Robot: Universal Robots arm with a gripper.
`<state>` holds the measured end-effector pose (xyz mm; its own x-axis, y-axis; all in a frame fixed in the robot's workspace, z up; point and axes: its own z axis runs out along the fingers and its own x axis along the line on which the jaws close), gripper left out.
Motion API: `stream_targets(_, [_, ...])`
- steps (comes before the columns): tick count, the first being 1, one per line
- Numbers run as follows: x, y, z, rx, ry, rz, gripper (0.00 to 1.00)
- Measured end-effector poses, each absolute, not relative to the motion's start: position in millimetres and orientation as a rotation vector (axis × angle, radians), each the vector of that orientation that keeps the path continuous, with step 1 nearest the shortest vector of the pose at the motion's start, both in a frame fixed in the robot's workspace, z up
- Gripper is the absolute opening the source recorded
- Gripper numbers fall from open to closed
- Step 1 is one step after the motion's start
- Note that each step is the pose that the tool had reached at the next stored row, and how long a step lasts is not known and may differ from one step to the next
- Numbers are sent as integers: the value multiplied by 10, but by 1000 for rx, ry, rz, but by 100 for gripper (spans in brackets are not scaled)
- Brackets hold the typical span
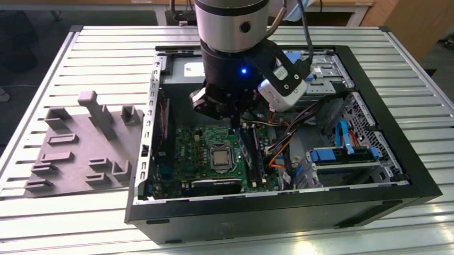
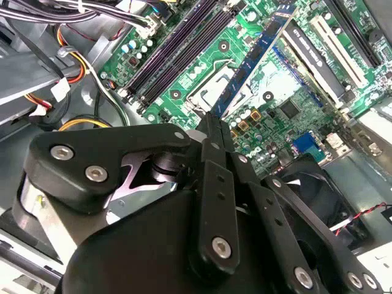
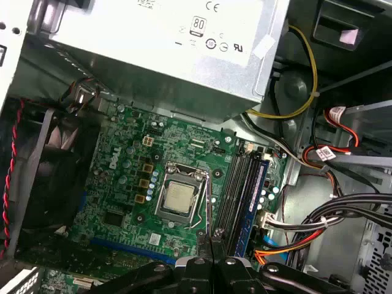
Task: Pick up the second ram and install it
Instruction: 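Insert the second ram into the second slot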
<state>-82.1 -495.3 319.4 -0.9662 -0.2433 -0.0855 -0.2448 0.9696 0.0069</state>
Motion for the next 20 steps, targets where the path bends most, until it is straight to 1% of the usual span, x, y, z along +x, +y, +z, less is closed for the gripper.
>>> stream_targets(2, [-821, -4953, 3194, -279, 3044, 22, 11])
stream_targets(20, [-821, -4953, 3194, -140, 3053, 17, 11])
